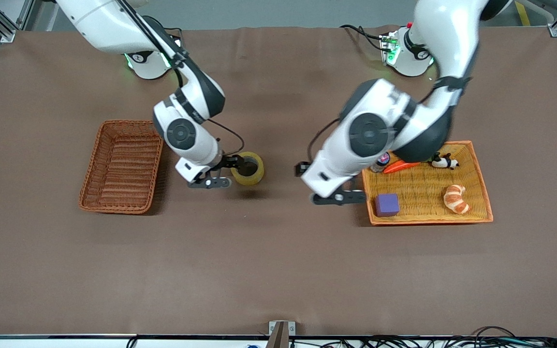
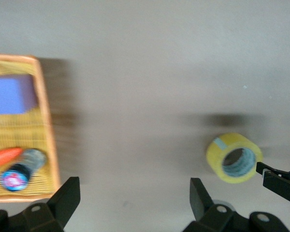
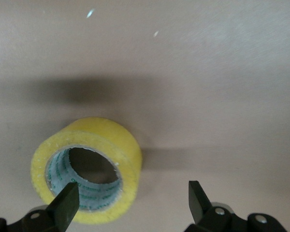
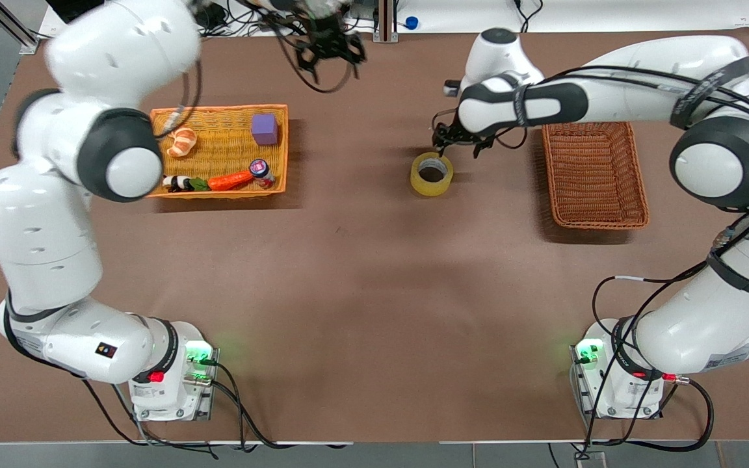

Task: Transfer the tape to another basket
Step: 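Grasp the tape with the right gripper while the left gripper holds it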

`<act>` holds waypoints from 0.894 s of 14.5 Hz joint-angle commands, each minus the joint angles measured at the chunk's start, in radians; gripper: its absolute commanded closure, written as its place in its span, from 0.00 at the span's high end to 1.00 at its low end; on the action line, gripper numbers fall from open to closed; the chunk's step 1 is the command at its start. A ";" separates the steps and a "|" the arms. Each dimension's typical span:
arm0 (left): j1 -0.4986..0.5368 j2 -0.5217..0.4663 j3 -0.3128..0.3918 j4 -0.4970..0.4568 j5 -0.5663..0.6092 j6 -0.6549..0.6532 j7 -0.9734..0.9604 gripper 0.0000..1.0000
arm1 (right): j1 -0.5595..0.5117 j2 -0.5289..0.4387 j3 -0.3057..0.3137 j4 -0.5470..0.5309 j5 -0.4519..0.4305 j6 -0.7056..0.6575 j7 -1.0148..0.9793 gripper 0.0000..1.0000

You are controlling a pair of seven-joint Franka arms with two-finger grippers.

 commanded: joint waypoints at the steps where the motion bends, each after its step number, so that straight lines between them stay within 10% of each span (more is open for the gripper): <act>1: 0.110 -0.175 -0.010 -0.170 -0.009 0.018 0.096 1.00 | 0.012 0.035 0.006 -0.004 -0.024 0.026 0.064 1.00; 5: 0.137 -0.310 0.061 -0.247 0.017 0.018 0.145 1.00 | 0.039 0.083 0.006 -0.007 -0.027 0.067 0.085 0.99; 9: 0.227 -0.456 0.088 -0.339 0.020 0.018 0.320 1.00 | 0.045 0.113 0.006 -0.004 -0.030 0.069 0.086 0.70; 11: 0.241 -0.499 0.104 -0.374 0.020 0.015 0.329 1.00 | 0.044 0.113 0.006 0.001 -0.028 0.063 0.104 0.19; 13: 0.236 -0.557 0.166 -0.436 0.020 0.015 0.335 1.00 | 0.044 0.112 0.006 0.016 -0.030 0.054 0.201 0.03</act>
